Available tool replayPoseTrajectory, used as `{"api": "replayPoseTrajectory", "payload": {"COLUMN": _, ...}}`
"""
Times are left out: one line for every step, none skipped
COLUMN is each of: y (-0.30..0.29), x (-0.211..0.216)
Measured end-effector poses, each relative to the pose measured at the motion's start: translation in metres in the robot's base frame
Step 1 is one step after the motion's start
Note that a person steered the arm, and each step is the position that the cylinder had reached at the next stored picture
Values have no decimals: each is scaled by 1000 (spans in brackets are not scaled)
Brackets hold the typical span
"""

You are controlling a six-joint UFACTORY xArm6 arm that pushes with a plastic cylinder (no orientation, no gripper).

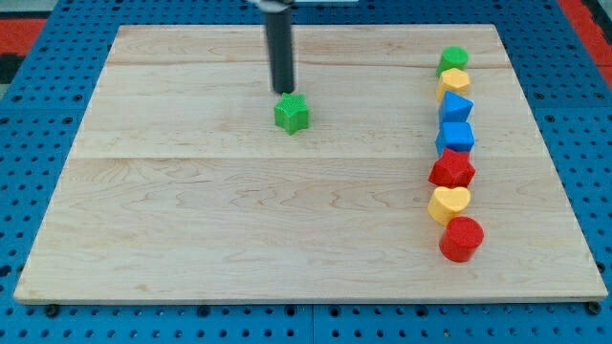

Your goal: Move the green circle to the green star

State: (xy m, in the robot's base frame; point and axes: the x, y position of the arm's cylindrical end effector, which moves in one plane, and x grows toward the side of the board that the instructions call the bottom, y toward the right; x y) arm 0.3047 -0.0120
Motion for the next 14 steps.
{"api": "replayPoseTrajectory", "payload": {"y": 79, "x": -41}}
{"api": "replayPoseTrajectory", "payload": {"y": 155, "x": -74}}
{"api": "replayPoseTrajectory", "payload": {"y": 205, "x": -97}}
{"api": "replayPoseTrajectory", "payload": {"y": 276, "x": -106}}
{"api": "replayPoseTrajectory", "payload": {"y": 326, "x": -69}}
{"api": "replayPoseTrajectory", "payload": {"y": 317, "x": -26}}
{"api": "replayPoseTrajectory", "payload": {"y": 275, "x": -14}}
{"api": "replayPoseTrajectory", "payload": {"y": 219, "x": -19}}
{"api": "replayPoseTrajectory", "payload": {"y": 189, "x": -25}}
{"api": "replayPoseTrajectory", "payload": {"y": 171, "x": -31}}
{"api": "replayPoseTrajectory", "payload": {"y": 158, "x": -32}}
{"api": "replayPoseTrajectory", "payload": {"y": 148, "x": -40}}
{"api": "replayPoseTrajectory", "payload": {"y": 138, "x": -52}}
{"api": "replayPoseTrajectory", "payload": {"y": 110, "x": -61}}
